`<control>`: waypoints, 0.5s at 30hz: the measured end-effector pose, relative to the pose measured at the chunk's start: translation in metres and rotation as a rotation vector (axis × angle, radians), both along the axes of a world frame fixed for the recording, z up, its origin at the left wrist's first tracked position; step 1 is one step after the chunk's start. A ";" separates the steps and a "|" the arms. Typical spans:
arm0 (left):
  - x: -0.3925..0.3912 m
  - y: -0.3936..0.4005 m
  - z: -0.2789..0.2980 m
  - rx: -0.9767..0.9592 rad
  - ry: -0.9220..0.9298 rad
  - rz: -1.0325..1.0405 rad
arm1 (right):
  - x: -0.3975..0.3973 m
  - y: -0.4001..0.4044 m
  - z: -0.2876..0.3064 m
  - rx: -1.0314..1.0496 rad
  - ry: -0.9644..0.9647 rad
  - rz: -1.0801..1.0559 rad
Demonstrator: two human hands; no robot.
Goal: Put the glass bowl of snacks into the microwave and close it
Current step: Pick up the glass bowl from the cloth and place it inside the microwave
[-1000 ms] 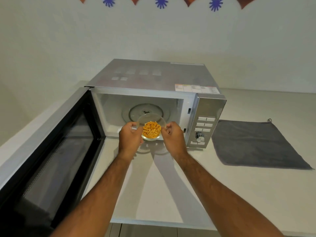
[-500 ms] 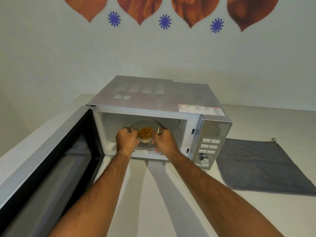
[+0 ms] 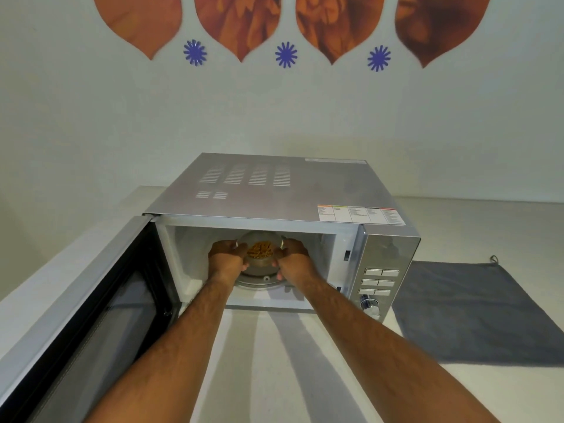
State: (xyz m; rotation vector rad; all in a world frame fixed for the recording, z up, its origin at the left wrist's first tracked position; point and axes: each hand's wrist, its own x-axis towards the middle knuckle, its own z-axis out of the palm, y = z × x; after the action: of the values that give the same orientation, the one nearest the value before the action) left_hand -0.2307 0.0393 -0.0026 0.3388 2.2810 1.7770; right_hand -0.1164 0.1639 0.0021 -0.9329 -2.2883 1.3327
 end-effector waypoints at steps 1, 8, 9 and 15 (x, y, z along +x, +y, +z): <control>-0.001 0.001 0.000 -0.010 -0.001 -0.007 | -0.001 0.001 0.000 0.003 0.001 0.000; -0.010 0.001 -0.004 -0.017 -0.009 -0.015 | -0.011 0.004 -0.007 0.009 -0.020 -0.003; -0.011 0.000 -0.005 -0.020 -0.009 -0.020 | -0.012 0.004 -0.008 0.001 -0.020 -0.003; -0.015 0.001 -0.009 -0.032 -0.016 -0.025 | -0.019 0.002 -0.013 -0.052 -0.016 -0.022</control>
State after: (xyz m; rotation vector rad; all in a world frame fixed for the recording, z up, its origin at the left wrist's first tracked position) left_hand -0.2460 0.0400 -0.0116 0.3443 2.2819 1.7229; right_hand -0.1352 0.1657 -0.0107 -0.9865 -2.2580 1.3865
